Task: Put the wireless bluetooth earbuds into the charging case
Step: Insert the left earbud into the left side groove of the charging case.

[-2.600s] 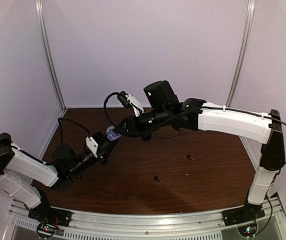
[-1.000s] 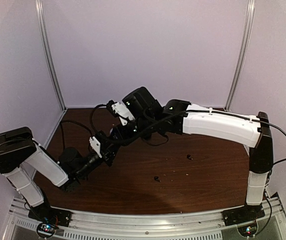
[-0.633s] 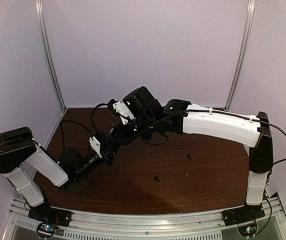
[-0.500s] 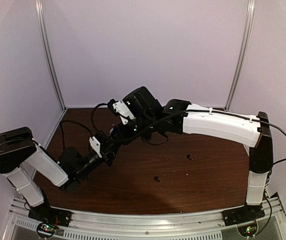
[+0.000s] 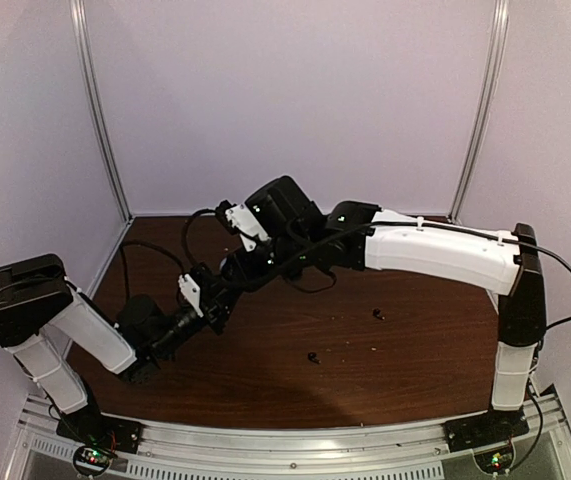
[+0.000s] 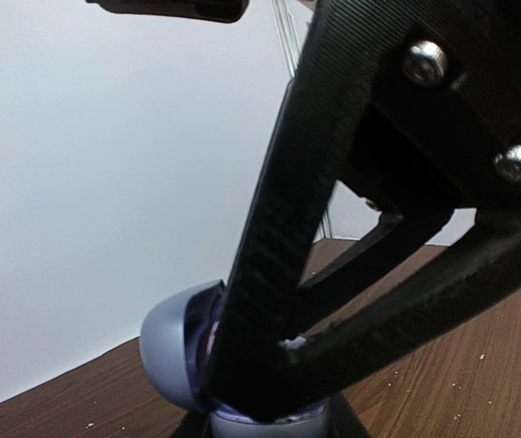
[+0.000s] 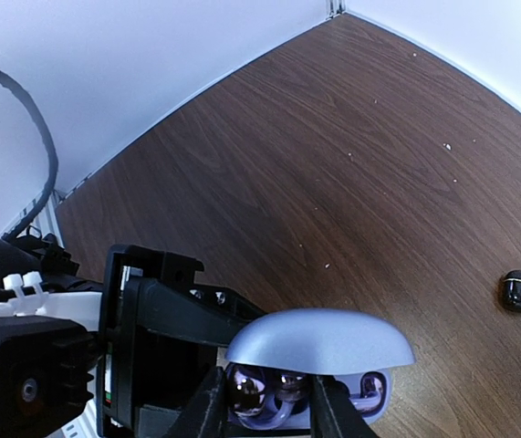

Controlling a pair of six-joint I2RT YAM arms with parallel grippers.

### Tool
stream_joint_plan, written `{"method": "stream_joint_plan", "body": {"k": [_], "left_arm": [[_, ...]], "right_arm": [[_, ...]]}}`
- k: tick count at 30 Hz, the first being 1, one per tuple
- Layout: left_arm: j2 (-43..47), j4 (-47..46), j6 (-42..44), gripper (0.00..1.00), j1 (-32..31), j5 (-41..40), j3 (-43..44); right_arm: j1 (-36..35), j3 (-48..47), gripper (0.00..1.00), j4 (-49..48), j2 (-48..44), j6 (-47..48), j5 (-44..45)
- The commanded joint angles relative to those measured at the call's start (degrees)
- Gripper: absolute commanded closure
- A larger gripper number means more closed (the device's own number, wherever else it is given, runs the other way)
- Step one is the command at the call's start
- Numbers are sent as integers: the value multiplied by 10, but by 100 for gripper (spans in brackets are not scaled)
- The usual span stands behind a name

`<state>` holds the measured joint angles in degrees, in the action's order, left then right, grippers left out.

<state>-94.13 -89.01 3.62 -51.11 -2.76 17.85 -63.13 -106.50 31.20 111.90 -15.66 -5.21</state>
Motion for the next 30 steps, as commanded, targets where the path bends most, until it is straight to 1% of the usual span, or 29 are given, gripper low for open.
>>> {"method": "stream_joint_plan", "body": {"k": [1,10,16,25,30], "left_arm": [[13,-172,-8,100,-3,16,-4],[18,-172,-10,100,-3,13,-3],[16,-172,-12,100,-3,17,3],[16,-172,-16,100,-3,16,4],[15,-172,-17,100,-3,15,5]], "right_arm": [[4,11,70,-7,-23,-4,12],[5,19,70,-7,-29,-6,11],[4,24,70,-15,-27,-9,-8],[2,19,65,-13,-26,-8,-12],[2,18,64,-12,-28,-6,-12]]}}
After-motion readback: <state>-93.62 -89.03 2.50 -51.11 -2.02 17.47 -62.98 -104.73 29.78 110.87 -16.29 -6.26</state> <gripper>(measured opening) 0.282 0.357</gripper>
